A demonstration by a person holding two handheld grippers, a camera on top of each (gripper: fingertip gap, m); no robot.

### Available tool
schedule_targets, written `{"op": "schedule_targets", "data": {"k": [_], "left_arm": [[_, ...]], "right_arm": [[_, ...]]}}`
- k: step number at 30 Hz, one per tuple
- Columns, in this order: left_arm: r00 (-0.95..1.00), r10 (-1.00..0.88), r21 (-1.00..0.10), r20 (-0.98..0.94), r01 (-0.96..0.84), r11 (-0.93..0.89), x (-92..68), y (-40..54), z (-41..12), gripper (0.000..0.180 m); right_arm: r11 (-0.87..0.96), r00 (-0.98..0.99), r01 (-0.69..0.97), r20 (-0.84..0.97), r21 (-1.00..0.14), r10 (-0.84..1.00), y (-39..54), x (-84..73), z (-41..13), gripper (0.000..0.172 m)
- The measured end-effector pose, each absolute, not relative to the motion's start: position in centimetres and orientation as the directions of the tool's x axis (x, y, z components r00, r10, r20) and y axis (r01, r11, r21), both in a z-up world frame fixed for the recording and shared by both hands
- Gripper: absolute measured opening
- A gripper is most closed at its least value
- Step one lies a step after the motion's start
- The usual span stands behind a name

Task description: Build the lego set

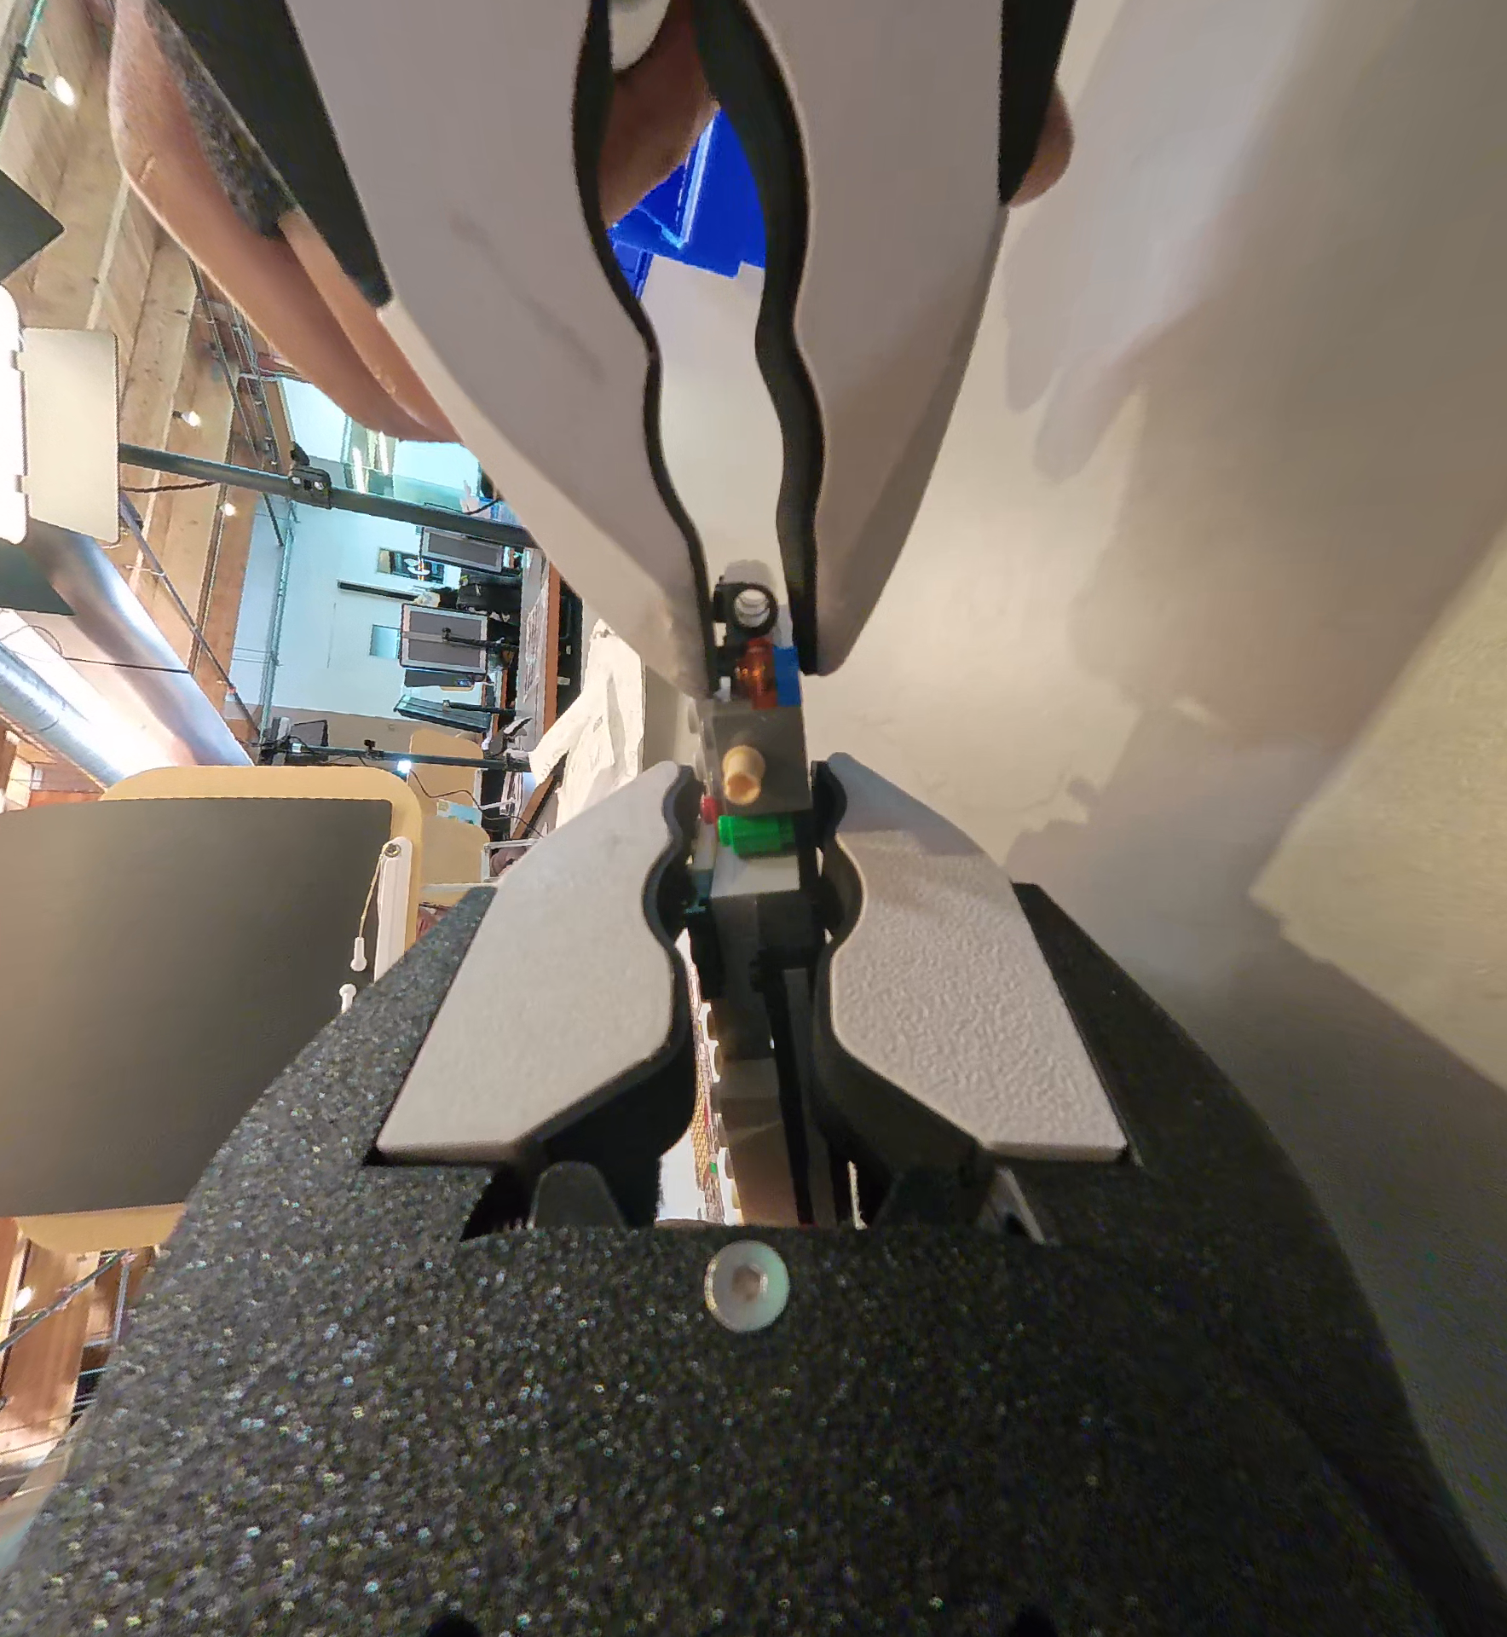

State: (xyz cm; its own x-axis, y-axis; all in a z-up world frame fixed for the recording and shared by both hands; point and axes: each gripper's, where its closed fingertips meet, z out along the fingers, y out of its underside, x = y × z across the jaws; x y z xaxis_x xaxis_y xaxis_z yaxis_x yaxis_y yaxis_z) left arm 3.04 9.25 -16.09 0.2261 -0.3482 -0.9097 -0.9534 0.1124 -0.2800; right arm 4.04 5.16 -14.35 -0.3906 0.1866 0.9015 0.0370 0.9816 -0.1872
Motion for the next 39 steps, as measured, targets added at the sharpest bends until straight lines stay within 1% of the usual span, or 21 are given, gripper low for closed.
{"op": "schedule_targets", "data": {"k": [5, 21, 24, 25, 27, 30, 32, 39], "left_arm": [[0.227, -0.351, -0.28, -0.909, -0.954, 0.108, 3.0, 9.2, -16.1, 0.025], [0.24, -0.35, -0.288, -0.905, -0.953, 0.091, 2.7, 9.3, -16.3, 0.025], [0.245, -0.346, -0.29, -0.906, -0.953, 0.087, 2.6, 9.4, -16.2, 0.025], [0.248, -0.348, -0.294, -0.904, -0.952, 0.087, 2.6, 9.4, -16.2, 0.025], [0.246, -0.353, -0.291, -0.903, -0.953, 0.08, 2.4, 9.4, -16.4, 0.025], [0.241, -0.353, -0.288, -0.904, -0.954, 0.085, 2.3, 9.3, -16.4, 0.025], [0.242, -0.354, -0.291, -0.903, -0.952, 0.093, 2.5, 9.3, -16.3, 0.025], [0.239, -0.349, -0.288, -0.906, -0.953, 0.096, 2.4, 9.2, -16.3, 0.025]], "right_arm": [[0.987, -0.395, 0.035, 0.905, -0.16, 0.161, 5.2, 4.0, -14.4, 0.012], [0.981, -0.385, 0.085, 0.902, -0.174, 0.194, 5.4, 3.8, -14.5, 0.011], [0.983, -0.35, 0.06, 0.919, -0.172, 0.182, 5.3, 3.9, -14.3, 0.012], [0.982, -0.337, 0.052, 0.923, -0.181, 0.187, 5.3, 4.0, -14.2, 0.013], [0.974, -0.342, 0.039, 0.913, -0.225, 0.224, 5.2, 4.4, -14.0, 0.02], [0.953, -0.374, 0.071, 0.878, -0.296, 0.3, 5.7, 5.0, -13.9, 0.033], [0.948, -0.377, 0.091, 0.87, -0.306, 0.317, 6.3, 5.1, -13.8, 0.035], [0.949, -0.374, 0.073, 0.874, -0.306, 0.31, 6.1, 5.0, -13.5, 0.023]]}}
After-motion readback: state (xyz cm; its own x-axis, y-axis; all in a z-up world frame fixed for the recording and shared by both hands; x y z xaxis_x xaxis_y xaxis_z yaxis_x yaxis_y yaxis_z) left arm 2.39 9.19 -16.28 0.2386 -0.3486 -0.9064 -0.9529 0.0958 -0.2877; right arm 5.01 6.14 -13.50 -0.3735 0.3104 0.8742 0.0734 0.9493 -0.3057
